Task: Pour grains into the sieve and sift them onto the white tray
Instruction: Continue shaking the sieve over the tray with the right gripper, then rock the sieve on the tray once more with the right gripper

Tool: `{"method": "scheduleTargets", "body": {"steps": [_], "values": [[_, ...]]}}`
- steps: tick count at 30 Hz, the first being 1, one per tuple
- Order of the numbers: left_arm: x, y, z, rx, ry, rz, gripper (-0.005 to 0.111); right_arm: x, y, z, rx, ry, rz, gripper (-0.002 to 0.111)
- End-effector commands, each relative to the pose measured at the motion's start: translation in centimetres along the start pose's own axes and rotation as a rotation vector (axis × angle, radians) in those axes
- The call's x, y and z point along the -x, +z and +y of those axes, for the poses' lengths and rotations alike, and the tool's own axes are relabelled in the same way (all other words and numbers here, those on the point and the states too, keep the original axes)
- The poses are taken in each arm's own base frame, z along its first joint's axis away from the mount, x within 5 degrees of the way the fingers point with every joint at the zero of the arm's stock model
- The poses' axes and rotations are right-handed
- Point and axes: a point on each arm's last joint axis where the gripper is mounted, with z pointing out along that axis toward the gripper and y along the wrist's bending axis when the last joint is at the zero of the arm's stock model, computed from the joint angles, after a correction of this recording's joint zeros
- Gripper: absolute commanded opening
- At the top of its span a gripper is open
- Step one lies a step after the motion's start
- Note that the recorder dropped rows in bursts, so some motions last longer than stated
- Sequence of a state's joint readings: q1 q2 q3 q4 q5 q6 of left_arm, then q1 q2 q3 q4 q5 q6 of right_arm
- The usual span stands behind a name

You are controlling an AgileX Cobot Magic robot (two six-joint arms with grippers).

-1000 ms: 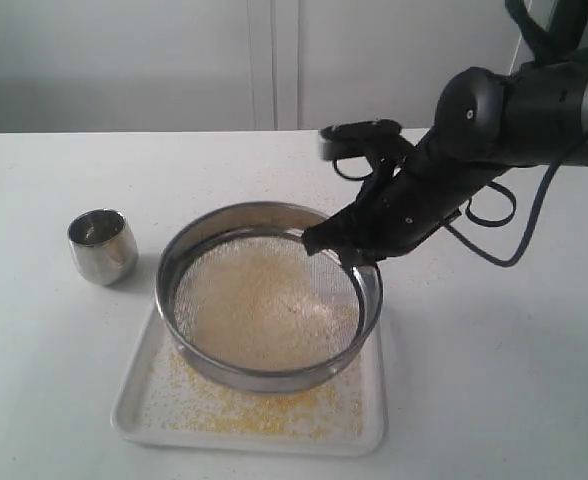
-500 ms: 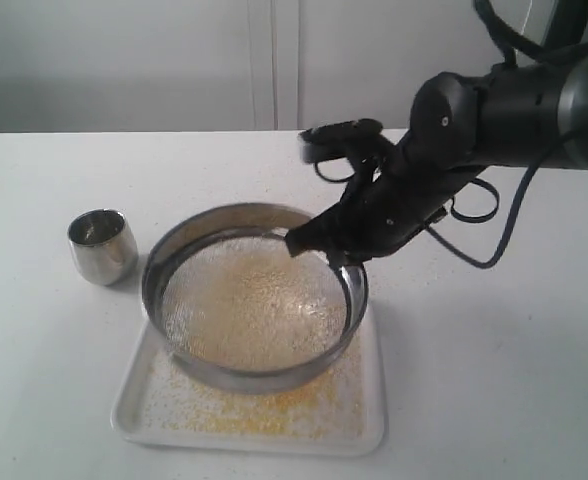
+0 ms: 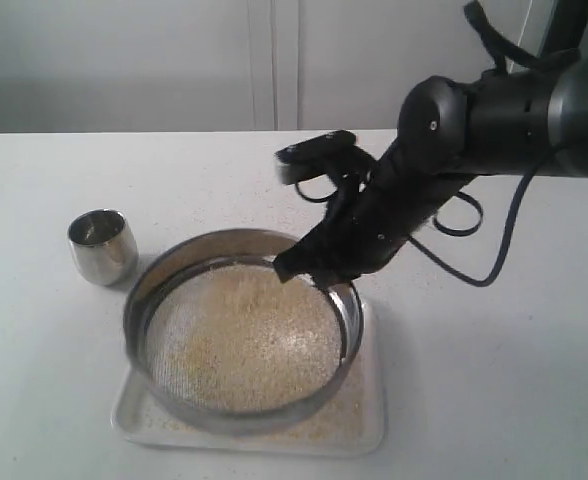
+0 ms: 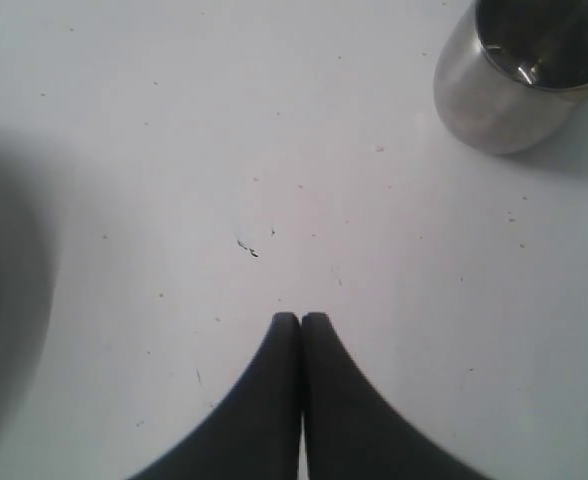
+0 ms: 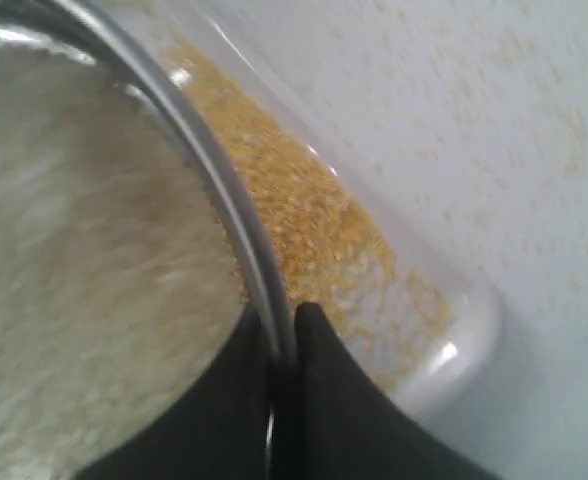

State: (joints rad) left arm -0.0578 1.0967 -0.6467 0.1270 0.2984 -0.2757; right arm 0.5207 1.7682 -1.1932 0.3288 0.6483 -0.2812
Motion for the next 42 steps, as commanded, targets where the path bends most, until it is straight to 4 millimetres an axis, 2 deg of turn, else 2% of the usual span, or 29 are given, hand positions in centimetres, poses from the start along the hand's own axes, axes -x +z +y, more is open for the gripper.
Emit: {"method": "scheduleTargets", "body": {"steps": [1,2,3,4,6,7,10,11,14,15,17,18,19,20,21,24,25,27,28,31,32,33,34,35,36,38,40,41,42], "values": [[-0.3,-0.1,0.1,0.003,-0.007,0.008,0.000,0.9,-0.6,-0.3,0.033,0.023,-0.103,0.000],[-0.3,-0.1,0.1,0.003,-0.007,0.008,0.000,0.4,-0.6,0.9,0.075,-0.185,-0.037,0.000],[-0.3,-0.1,0.1,0.003,-0.007,0.008,0.000,0.0,-0.5,0.9,0.063,-0.242,0.009,0.000],[-0.3,-0.1,0.1,0.003,-0.007,0.008,0.000,0.2,-0.6,0.2,0.008,-0.154,-0.004,0.000],[-0.3,-0.1,0.1,0.003,-0.007,0.008,0.000,0.8,-0.8,-1.8,-0.051,0.242,-0.090,0.000],[-0.3,-0.1,0.1,0.003,-0.007,0.008,0.000,0.9,-0.8,-1.5,-0.027,0.246,-0.097,0.000],[-0.3,-0.1,0.1,0.003,-0.007,0.008,0.000,-0.1,-0.4,1.9,0.096,-0.274,0.014,0.000],[-0.3,-0.1,0.1,0.003,-0.007,0.008,0.000,-0.1,-0.5,1.4,0.031,-0.256,0.034,0.000],[-0.3,-0.1,0.1,0.003,-0.007,0.008,0.000,1.1,-0.8,-1.3,-0.102,0.247,-0.113,0.000],[-0.3,-0.1,0.1,0.003,-0.007,0.008,0.000,1.4,-0.7,-0.4,-0.063,0.157,-0.125,0.000],[-0.3,-0.1,0.1,0.003,-0.007,0.008,0.000,0.8,-0.5,2.4,0.032,-0.212,-0.043,0.000],[-0.3,-0.1,0.1,0.003,-0.007,0.008,0.000,0.4,-0.5,2.8,0.030,-0.363,0.005,0.000],[-0.3,-0.1,0.1,0.003,-0.007,0.008,0.000,0.3,-0.5,2.3,-0.031,-0.385,0.027,0.000],[-0.3,-0.1,0.1,0.003,-0.007,0.008,0.000,0.9,-0.6,1.0,-0.113,-0.210,-0.020,0.000],[-0.3,-0.1,0.1,0.003,-0.007,0.008,0.000,1.6,-0.8,0.1,-0.126,0.125,-0.116,0.000],[-0.3,-0.1,0.1,0.003,-0.007,0.008,0.000,0.7,-0.7,2.9,-0.069,-0.392,0.038,0.000],[-0.3,-0.1,0.1,0.003,-0.007,0.008,0.000,1.1,-1.0,1.5,-0.200,-0.230,0.012,0.000],[-0.3,-0.1,0.1,0.003,-0.007,0.008,0.000,1.8,-1.2,0.3,-0.217,0.087,-0.098,0.000],[-0.3,-0.1,0.1,0.003,-0.007,0.008,0.000,2.1,-1.2,0.8,-0.172,0.061,-0.116,0.000],[-0.3,-0.1,0.1,0.003,-0.007,0.008,0.000,1.6,-1.0,3.1,-0.057,-0.338,-0.035,0.000],[-0.3,-0.1,0.1,0.003,-0.007,0.008,0.000,1.7,-1.1,2.4,-0.099,-0.285,-0.036,0.000],[-0.3,-0.1,0.1,0.003,-0.007,0.008,0.000,2.5,-1.6,-0.2,-0.147,0.114,-0.135,0.000],[-0.3,-0.1,0.1,0.003,-0.007,0.008,0.000,2.6,-1.5,-0.3,-0.114,0.191,-0.150,0.000],[-0.3,-0.1,0.1,0.003,-0.007,0.008,0.000,2.2,-1.3,1.1,-0.031,-0.100,-0.079,0.000],[-0.3,-0.1,0.1,0.003,-0.007,0.008,0.000,1.7,-1.2,1.0,-0.040,-0.251,-0.022,0.000],[-0.3,-0.1,0.1,0.003,-0.007,0.008,0.000,2.3,-1.3,-2.2,-0.101,0.265,-0.110,0.000],[-0.3,-0.1,0.1,0.003,-0.007,0.008,0.000,1.5,-0.9,0.3,0.044,-0.132,0.002,0.000],[-0.3,-0.1,0.1,0.003,-0.007,0.008,0.000,1.3,-0.9,-0.2,-0.021,-0.177,0.036,0.000],[-0.3,-0.1,0.1,0.003,-0.007,0.008,0.000,1.8,-1.2,-2.2,-0.119,0.125,-0.032,0.000]]}}
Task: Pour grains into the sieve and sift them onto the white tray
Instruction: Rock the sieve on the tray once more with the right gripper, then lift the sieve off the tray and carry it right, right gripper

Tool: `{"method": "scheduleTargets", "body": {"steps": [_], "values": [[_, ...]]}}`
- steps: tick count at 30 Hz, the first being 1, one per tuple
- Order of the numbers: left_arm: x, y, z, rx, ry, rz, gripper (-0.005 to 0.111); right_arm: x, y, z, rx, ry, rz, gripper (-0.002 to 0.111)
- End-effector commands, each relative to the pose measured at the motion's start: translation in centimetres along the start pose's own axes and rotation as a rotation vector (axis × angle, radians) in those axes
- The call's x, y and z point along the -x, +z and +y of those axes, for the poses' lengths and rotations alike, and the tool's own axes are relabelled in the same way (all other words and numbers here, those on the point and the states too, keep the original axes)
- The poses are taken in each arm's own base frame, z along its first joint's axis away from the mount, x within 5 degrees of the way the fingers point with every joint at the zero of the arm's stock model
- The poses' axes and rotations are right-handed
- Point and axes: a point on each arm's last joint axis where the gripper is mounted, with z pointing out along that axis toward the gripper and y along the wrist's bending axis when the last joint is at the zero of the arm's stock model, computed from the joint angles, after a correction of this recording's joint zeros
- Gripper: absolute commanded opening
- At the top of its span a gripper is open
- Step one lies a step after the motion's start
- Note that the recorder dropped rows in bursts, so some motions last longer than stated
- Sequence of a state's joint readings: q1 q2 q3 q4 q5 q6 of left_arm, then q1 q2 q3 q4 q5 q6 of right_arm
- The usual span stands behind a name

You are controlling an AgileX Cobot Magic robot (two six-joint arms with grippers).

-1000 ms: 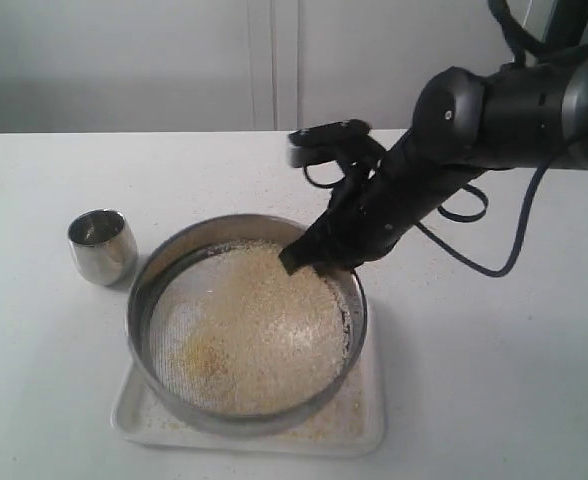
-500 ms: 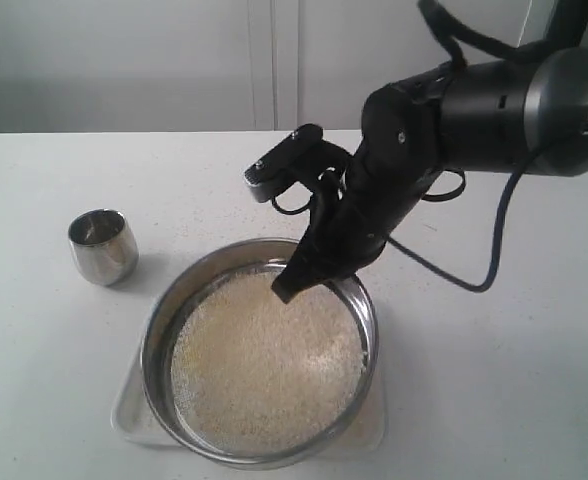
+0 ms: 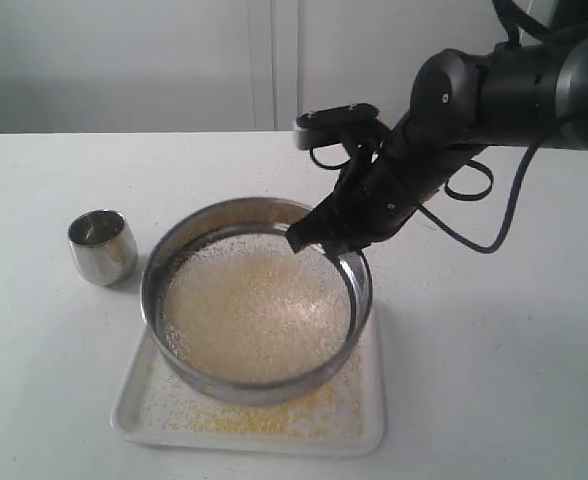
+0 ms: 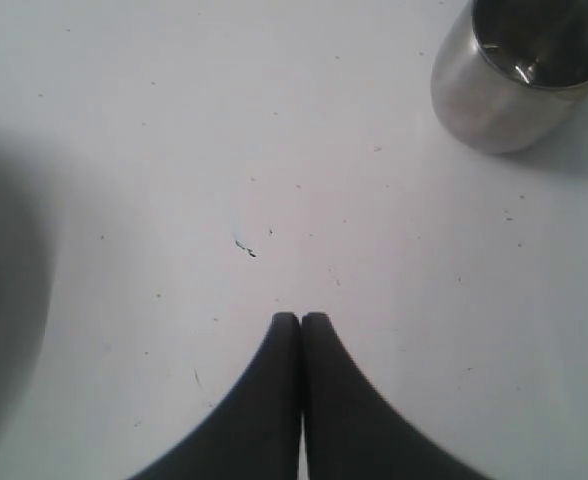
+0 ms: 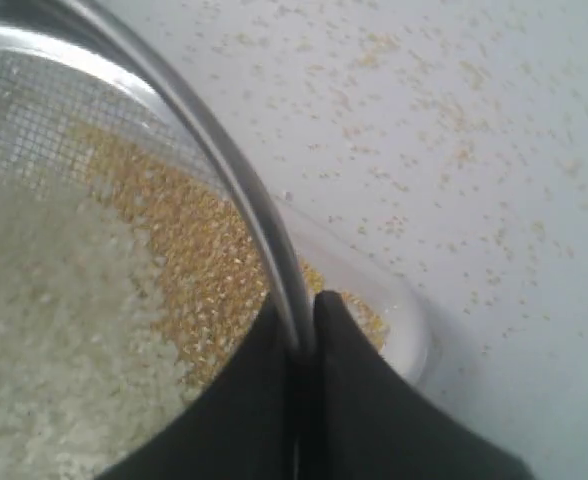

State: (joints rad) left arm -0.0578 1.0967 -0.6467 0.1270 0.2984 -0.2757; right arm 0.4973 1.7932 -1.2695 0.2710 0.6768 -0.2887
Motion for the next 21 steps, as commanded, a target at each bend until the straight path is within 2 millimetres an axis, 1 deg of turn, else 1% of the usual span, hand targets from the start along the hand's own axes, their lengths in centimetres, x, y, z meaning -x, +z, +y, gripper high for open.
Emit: {"method": "scheduleTargets", "body": {"steps": [1,2,3,5,6,7,8,9,10,11,15,18,21], "values": [[-0.3,-0.1,0.1,0.003,-0.007,0.008,0.000,0.6,-0.8,-1.2,-0.041,0.245,-0.057,0.000],[-0.3,-0.1,0.1,0.003,-0.007,0.008,0.000,0.6,-0.8,0.2,0.042,0.090,-0.030,0.000],[-0.3,-0.1,0.1,0.003,-0.007,0.008,0.000,0.0,-0.7,1.8,0.117,-0.121,0.040,0.000],[-0.3,-0.1,0.1,0.003,-0.007,0.008,0.000,0.1,-0.7,0.9,0.047,-0.024,0.035,0.000],[-0.3,-0.1,0.1,0.003,-0.007,0.008,0.000,0.3,-0.8,0.1,0.015,0.057,0.014,0.000],[-0.3,-0.1,0.1,0.003,-0.007,0.008,0.000,0.4,-0.9,-0.6,-0.001,0.086,-0.004,0.000],[-0.3,-0.1,0.1,0.003,-0.007,0.008,0.000,0.7,-1.6,-1.8,-0.021,0.099,-0.027,0.000],[-0.3,-0.1,0.1,0.003,-0.007,0.008,0.000,0.9,-2.0,-2.4,-0.030,0.111,-0.041,0.000],[-0.3,-0.1,0.1,0.003,-0.007,0.008,0.000,1.3,-2.7,-3.9,-0.051,0.155,-0.066,0.000],[-0.3,-0.1,0.1,0.003,-0.007,0.008,0.000,1.4,-3.1,-4.6,-0.059,0.179,-0.075,0.000],[-0.3,-0.1,0.1,0.003,-0.007,0.008,0.000,1.9,-4.6,-6.7,-0.101,0.197,-0.078,0.000],[-0.3,-0.1,0.1,0.003,-0.007,0.008,0.000,1.8,-5.4,-8.3,-0.173,0.181,-0.063,0.000],[-0.3,-0.1,0.1,0.003,-0.007,0.008,0.000,1.6,-6.3,-10.2,-0.229,0.225,-0.067,0.000]]}}
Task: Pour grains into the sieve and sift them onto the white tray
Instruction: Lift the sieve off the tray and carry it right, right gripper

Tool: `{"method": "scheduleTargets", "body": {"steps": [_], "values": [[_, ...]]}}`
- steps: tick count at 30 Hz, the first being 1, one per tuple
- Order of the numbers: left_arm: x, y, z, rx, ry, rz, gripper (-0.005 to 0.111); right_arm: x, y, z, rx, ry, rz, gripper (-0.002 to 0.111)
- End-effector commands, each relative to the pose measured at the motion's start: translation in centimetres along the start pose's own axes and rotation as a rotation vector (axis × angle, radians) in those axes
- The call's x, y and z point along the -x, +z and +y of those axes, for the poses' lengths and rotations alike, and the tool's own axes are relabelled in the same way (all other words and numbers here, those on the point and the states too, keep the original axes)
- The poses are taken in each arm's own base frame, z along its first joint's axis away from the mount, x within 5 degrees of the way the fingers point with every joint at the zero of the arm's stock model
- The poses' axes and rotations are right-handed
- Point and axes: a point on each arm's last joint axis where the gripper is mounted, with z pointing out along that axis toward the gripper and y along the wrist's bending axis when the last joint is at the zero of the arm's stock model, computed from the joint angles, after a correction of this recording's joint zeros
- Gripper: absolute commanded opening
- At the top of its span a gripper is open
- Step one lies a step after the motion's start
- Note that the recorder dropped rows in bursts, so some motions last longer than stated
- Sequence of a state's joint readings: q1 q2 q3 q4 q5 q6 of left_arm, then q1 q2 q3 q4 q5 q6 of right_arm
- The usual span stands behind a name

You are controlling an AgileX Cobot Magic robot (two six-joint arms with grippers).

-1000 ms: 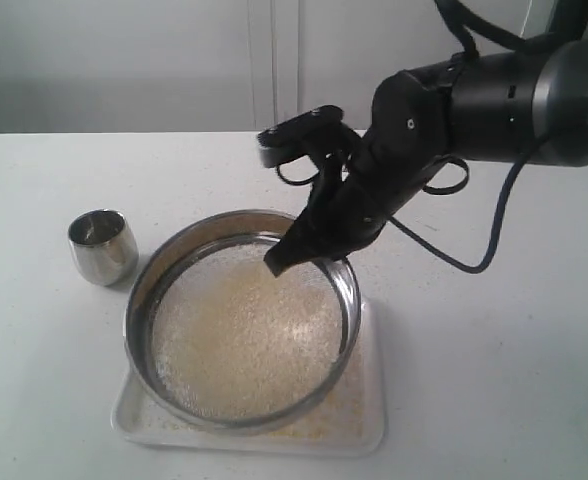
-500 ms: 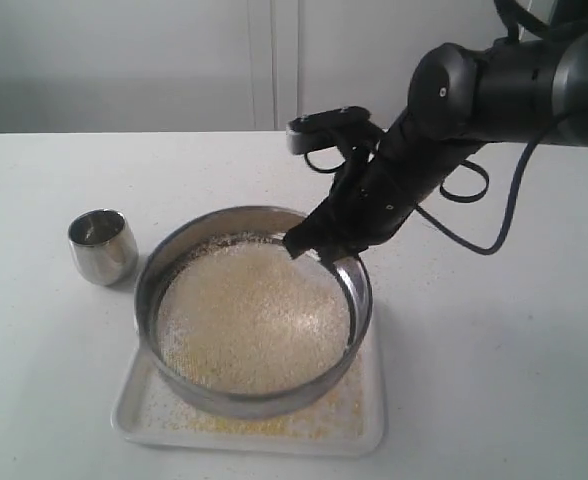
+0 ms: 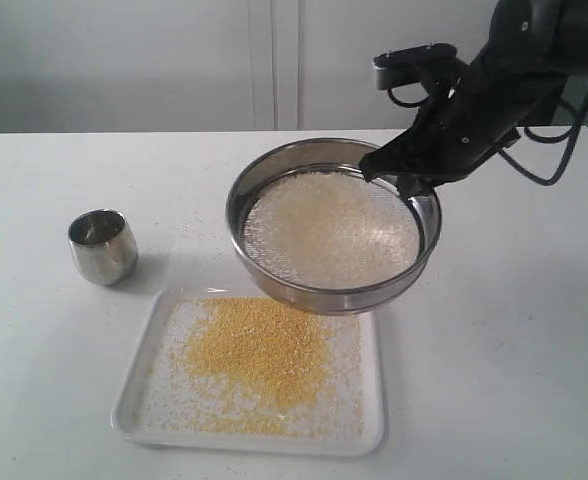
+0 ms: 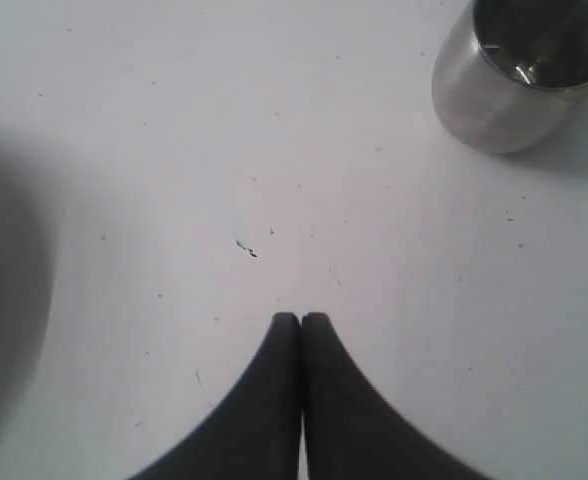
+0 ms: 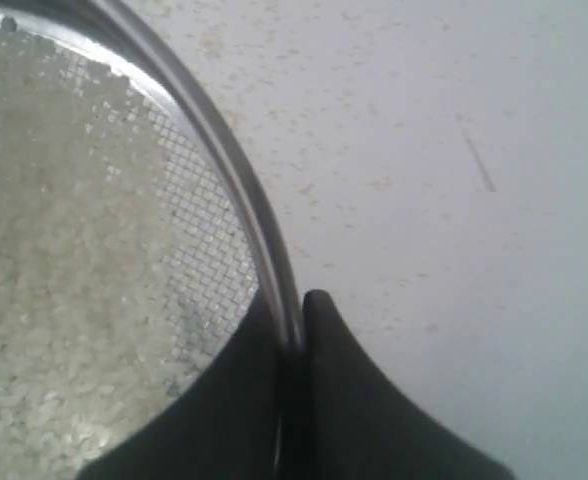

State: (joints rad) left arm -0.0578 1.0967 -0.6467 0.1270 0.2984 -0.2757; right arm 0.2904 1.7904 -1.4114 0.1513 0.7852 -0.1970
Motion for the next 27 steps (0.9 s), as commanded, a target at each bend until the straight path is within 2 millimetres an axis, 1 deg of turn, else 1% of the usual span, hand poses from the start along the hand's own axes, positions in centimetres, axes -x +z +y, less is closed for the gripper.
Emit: {"method": "scheduleTargets", "body": {"steps": [1,3,6,10,13,17,20,23,27], "values": [[-0.3,-0.1,0.1,0.003,-0.007,0.008,0.000,0.6,-1.8,-3.2,-0.080,0.089,-0.038,0.000],[-0.3,-0.1,0.1,0.003,-0.007,0.008,0.000,0.5,-2.1,-4.6,-0.097,0.127,-0.038,0.000],[-0.3,-0.1,0.1,0.003,-0.007,0.008,0.000,0.1,-1.9,-6.8,-0.116,0.194,0.002,0.000],[-0.3,-0.1,0.1,0.003,-0.007,0.008,0.000,-0.3,-1.0,-9.2,-0.127,0.250,0.070,0.000],[-0.3,-0.1,0.1,0.003,-0.007,0.008,0.000,-0.5,0.0,-10.5,-0.135,0.279,0.095,0.000],[-0.3,-0.1,0.1,0.003,-0.007,0.008,0.000,-0.8,1.3,-12.0,-0.143,0.322,0.118,0.000],[-0.3,-0.1,0.1,0.003,-0.007,0.008,0.000,-1.1,2.3,-12.7,-0.148,0.336,0.131,0.000],[-0.3,-0.1,0.1,0.003,-0.007,0.008,0.000,-1.3,3.4,-13.1,-0.156,0.335,0.128,0.000],[-0.3,-0.1,0.1,0.003,-0.007,0.008,0.000,-1.0,4.4,-13.5,-0.171,0.330,0.080,0.000]]}}
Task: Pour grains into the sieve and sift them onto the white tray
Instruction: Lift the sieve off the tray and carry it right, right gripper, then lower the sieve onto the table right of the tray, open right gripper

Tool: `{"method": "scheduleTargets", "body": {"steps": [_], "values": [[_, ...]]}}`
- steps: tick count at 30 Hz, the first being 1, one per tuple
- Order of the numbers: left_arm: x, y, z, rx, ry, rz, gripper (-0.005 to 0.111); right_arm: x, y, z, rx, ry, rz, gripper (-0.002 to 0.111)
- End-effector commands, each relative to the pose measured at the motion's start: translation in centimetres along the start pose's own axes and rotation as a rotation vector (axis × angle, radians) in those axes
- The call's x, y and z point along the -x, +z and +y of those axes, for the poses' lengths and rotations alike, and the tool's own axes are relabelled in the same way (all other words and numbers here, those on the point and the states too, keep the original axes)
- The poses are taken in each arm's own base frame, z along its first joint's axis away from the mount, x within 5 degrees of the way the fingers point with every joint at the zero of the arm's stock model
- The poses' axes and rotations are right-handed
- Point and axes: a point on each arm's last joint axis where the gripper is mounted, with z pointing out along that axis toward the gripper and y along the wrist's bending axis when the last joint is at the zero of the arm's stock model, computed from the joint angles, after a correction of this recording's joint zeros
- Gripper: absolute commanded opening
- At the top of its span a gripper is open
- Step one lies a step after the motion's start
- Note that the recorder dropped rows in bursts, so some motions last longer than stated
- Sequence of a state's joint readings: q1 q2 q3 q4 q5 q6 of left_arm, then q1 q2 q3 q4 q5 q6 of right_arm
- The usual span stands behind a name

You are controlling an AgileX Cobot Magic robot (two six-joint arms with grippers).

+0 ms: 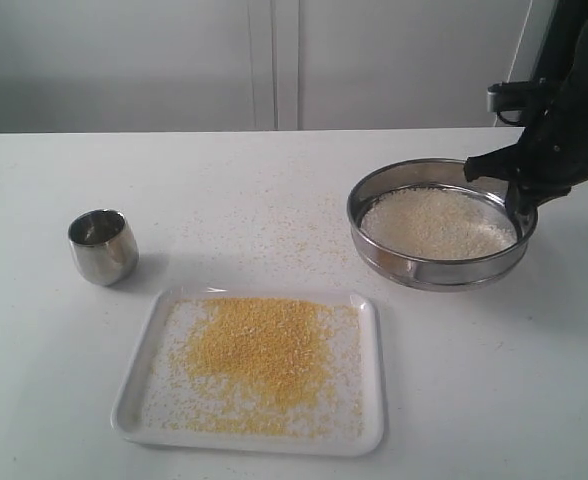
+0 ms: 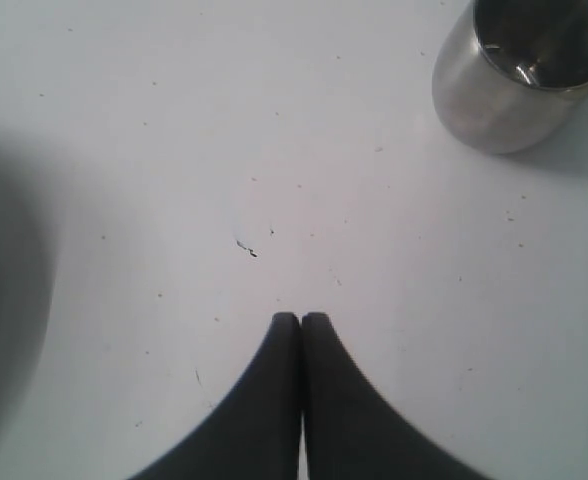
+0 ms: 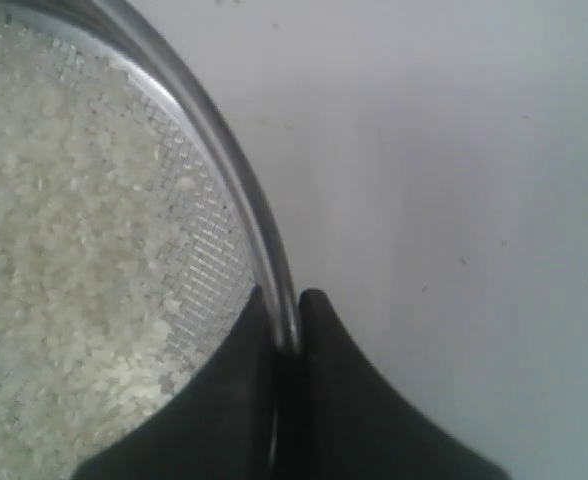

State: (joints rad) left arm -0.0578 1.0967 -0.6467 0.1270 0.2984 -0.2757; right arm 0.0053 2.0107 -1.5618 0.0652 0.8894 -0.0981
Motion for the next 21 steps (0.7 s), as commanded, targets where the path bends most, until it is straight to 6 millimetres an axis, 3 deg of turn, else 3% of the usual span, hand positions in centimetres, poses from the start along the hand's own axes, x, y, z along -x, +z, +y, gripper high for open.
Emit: {"method": "scheduleTargets", "body": {"steps": [1,12,21], "values": [[-0.3,-0.1,0.1,0.003,-0.007,0.008,0.000,1.1,0.5,-0.3,0.001,0.031,-0.095,0.000],[-0.3,-0.1,0.1,0.003,-0.007,0.008,0.000,1.6,4.0,-0.6,-0.008,0.042,-0.140,0.000],[-0.3,-0.1,0.1,0.003,-0.007,0.008,0.000,1.8,5.5,-0.7,-0.012,0.049,-0.165,0.000]]}}
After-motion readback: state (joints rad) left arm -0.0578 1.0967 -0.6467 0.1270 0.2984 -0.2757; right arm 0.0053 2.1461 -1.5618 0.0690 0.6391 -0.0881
